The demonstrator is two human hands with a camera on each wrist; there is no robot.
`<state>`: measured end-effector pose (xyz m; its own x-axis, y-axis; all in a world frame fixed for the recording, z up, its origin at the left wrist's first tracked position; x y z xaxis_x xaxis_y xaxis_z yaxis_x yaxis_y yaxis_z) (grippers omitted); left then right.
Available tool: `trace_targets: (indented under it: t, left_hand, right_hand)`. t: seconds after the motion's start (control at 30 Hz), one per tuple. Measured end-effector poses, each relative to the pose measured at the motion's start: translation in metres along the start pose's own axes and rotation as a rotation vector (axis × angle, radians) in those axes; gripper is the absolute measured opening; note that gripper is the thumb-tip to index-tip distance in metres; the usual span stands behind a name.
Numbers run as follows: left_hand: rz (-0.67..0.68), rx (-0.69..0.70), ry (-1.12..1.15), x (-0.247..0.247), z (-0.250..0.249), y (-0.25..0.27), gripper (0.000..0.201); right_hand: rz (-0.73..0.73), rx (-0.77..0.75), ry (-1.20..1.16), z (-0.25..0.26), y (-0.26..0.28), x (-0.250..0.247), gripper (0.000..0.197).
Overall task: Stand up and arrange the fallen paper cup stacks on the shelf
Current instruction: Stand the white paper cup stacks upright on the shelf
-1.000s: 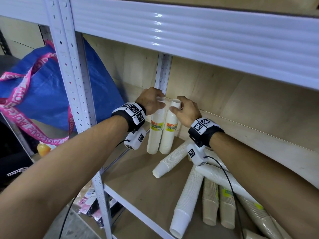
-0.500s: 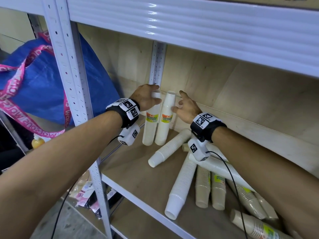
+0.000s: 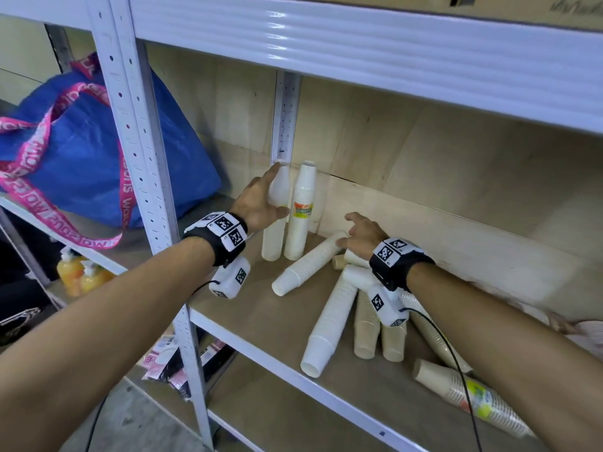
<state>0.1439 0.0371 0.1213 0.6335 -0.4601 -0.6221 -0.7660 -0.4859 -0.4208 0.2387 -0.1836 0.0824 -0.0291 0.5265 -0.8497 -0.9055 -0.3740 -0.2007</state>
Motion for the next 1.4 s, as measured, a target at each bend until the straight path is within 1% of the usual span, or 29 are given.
trace_targets:
  t: [0.2,0.33,0.43,0.5,0.67,0.83,1.0,1.1,1.2,1.3,1.4]
  left_hand:
    - [0.01,-0.029,-0.004,0.003,0.007,0.001,0.1]
    - [0.032,-0.012,-0.009,0.011,0.012,0.008,0.1]
    - [0.065,0.002,-0.006,0.022,0.018,0.018,0.101]
    - [0.081,0.001,-0.034,0.031,0.023,0.027,0.099]
    - [0.157,-0.059,-0.037,0.063,0.043,0.054,0.097]
    - [0.288,-0.132,-0.067,0.098,0.068,0.078,0.096]
    - [0.379,-0.112,-0.088,0.122,0.073,0.093,0.09]
    - [0.376,-0.07,-0.131,0.129,0.074,0.097,0.085]
    - [0.357,-0.032,-0.211,0.131,0.074,0.099,0.084]
    - [0.35,-0.025,-0.229,0.13,0.073,0.099,0.082]
    - [0.334,-0.034,-0.236,0.125,0.071,0.095,0.077]
  right_hand:
    - [-0.007,0.009,0.034,-0.016,0.015,-0.002,0.072]
    - [0.006,0.011,0.037,-0.023,0.022,-0.004,0.072]
    - [0.033,-0.012,0.082,-0.032,0.027,0.001,0.07]
    - [0.066,-0.019,0.111,-0.039,0.03,0.01,0.074]
    - [0.148,0.001,0.18,-0.057,0.039,0.029,0.085]
    - [0.131,-0.047,0.328,-0.064,0.041,0.033,0.07]
    - [0.116,-0.066,0.381,-0.069,0.043,0.037,0.066]
    - [0.107,-0.059,0.381,-0.073,0.046,0.039,0.057]
    - [0.086,-0.072,0.37,-0.074,0.047,0.037,0.049]
    - [0.081,-0.084,0.364,-0.072,0.049,0.034,0.049]
    - [0.084,-0.085,0.34,-0.07,0.05,0.03,0.054]
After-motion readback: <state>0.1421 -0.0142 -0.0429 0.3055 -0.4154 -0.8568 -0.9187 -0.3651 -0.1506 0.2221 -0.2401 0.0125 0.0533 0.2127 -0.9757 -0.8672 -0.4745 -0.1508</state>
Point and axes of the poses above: each hand's wrist, its own y-axis away from the middle knuckle, its own x-axis out of the palm, z = x × y, the point moved 9 cm from there along -y, towards the middle knuckle, and after that the axes turned 14 degrees about -z, right-handed, at the moved point
